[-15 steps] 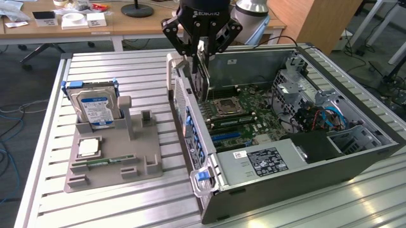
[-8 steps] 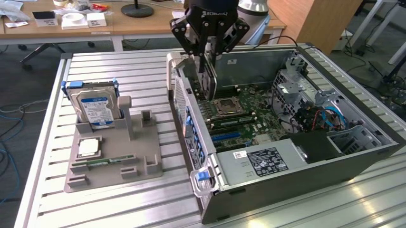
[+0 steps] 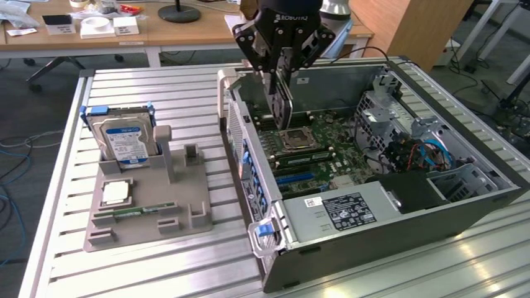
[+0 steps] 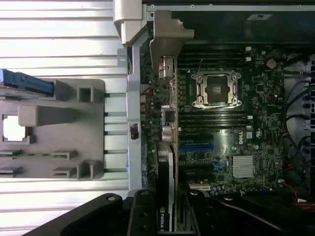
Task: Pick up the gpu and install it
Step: 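Pick up the gpu and move the gpu toward the slot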
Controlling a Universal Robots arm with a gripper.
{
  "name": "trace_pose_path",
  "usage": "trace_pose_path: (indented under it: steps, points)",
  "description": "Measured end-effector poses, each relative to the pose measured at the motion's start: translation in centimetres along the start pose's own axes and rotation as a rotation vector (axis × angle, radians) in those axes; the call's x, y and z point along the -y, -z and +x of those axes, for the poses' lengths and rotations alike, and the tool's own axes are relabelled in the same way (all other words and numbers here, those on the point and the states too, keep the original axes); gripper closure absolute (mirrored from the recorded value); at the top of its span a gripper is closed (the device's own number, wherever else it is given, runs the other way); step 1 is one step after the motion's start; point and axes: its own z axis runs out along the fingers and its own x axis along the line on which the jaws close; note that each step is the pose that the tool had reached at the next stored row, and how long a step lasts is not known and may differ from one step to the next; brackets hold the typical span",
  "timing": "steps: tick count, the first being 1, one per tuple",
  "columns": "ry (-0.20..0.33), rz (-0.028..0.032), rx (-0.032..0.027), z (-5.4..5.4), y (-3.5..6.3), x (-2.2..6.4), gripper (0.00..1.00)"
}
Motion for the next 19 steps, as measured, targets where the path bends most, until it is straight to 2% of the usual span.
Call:
trace_pose_path:
  steps: [19]
  points:
    - [0.000, 0.0001, -0.0001, -3.2, -0.08, -0.15, 0.73]
